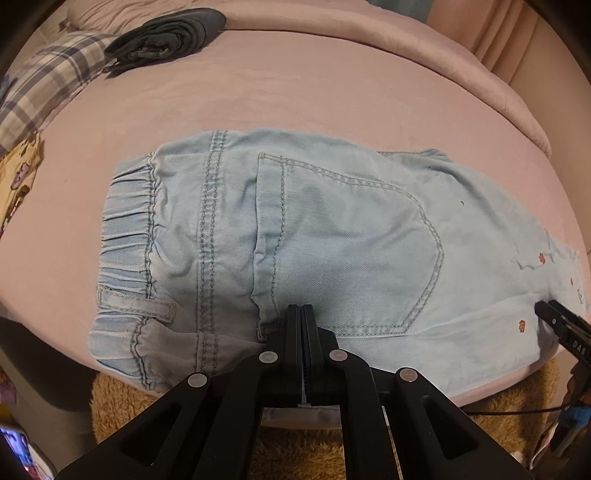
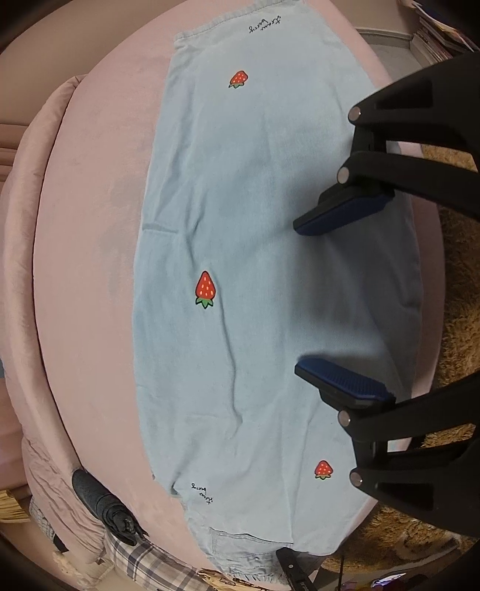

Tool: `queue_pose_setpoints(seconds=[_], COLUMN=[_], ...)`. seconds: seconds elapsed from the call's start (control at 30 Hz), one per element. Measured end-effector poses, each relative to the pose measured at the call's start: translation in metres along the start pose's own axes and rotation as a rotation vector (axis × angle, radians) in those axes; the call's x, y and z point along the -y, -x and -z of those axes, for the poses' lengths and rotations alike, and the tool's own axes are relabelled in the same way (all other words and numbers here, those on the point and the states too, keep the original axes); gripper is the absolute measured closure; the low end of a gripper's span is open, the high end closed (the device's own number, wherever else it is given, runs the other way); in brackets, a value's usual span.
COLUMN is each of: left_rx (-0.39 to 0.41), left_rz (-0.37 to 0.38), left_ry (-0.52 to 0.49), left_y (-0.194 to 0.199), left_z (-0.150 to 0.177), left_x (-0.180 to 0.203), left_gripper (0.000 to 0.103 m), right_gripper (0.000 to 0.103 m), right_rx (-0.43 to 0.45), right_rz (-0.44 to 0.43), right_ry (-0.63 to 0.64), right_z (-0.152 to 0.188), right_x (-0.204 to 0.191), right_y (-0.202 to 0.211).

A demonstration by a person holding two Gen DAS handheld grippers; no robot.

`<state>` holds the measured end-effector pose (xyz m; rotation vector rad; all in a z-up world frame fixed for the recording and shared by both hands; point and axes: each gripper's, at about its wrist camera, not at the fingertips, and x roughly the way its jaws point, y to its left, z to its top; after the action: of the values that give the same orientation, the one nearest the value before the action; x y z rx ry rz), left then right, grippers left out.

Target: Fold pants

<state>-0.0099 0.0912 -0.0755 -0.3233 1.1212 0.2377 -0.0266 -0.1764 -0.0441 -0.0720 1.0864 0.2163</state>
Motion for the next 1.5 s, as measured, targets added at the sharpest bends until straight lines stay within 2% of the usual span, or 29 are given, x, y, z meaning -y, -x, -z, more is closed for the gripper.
queue_pose_setpoints(seconds=[0.17, 0.47, 0.73, 1.0, 1.1, 1.17, 1.27, 1.4, 1.5], left_rx=[-0.014, -0.032, -0.026, -0.053, -0.058, -0.055, -0.051, -0.049, -0.049], left_rz=[0.02, 0.013, 0.021, -0.013, -0.012, -0.021, -0.053, -0.077, -0.063], left_ry=[0.007, 0.002, 0.003, -0.044, -0.036, -0.039, -0.06, -0.069, -0.041], left_y=[-0.002, -0.006, -0.008, -0.01, -0.01, -0.01, -0.011, -0.012, -0.011], left_z=[-0.005, -0.013, -0.012, -0.016, -0.019, -0.02, -0.02, -0.02, -0.021], left_x=[-0.003, -0.01, -0.008, 0.002, 0.004, 0.007, 0.014, 0.027, 0.027], left_gripper=[0.096, 0.096, 0.096, 0.096, 0.096, 0.096, 0.096, 0.096, 0.096], right_gripper=[0.034, 0.034, 0.035, 0.035, 0.037, 0.037, 0.037, 0.037, 0.036], right_rx=[-0.006, -0.001, 0.013, 0.044, 0.055, 0.059, 0.069, 0.069, 0.073], right_rz=[0.027, 0.085, 0.079, 0.084, 0.124, 0.177, 0.18, 0.248, 0.234], right_ry=[-0.01, -0.076, -0.105, -0.117, -0.127, -0.142, -0.196, -0.256, -0.307], right_z=[0.005, 0.025, 0.02, 0.024, 0.027, 0.029, 0.03, 0.031, 0.033], right_x=[0.004, 0.046, 0.047, 0.055, 0.065, 0.082, 0.111, 0.153, 0.176], right_y=[0.007, 0.023, 0.021, 0.021, 0.025, 0.026, 0.029, 0.034, 0.038])
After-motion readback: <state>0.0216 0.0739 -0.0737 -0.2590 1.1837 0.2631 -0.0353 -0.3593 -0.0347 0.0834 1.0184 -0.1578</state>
